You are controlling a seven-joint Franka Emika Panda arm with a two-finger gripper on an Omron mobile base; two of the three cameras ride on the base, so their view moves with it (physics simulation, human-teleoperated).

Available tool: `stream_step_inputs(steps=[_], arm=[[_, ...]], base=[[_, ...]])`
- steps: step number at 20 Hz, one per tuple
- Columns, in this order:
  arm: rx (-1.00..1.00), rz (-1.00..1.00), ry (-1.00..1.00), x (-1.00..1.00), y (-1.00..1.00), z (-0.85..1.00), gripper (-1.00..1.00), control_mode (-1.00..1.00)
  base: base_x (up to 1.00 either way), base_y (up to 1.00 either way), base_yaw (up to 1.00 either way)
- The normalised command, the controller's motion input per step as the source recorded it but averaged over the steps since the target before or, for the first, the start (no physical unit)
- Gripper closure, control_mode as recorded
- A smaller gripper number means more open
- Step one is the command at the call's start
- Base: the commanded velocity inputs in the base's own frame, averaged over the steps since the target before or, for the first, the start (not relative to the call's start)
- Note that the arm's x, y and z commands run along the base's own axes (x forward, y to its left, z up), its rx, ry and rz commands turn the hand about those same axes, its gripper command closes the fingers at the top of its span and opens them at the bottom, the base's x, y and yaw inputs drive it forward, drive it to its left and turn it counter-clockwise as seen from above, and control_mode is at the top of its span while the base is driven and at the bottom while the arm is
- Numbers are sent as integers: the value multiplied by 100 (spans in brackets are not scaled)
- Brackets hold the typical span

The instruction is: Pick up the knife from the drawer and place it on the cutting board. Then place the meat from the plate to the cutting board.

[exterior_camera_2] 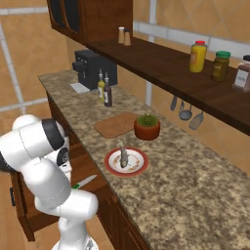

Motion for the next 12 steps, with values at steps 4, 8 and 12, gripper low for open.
stream_step_inputs(steps=[4,8,12], arm=[[0,11,5,34,-10,-26,-100,-100],[0,11,1,36,0,-31,-100,-100],[0,7,0,15,-6,-41,-100,-100]], base=[[0,0,0],[0,0,0],[0,0,0]])
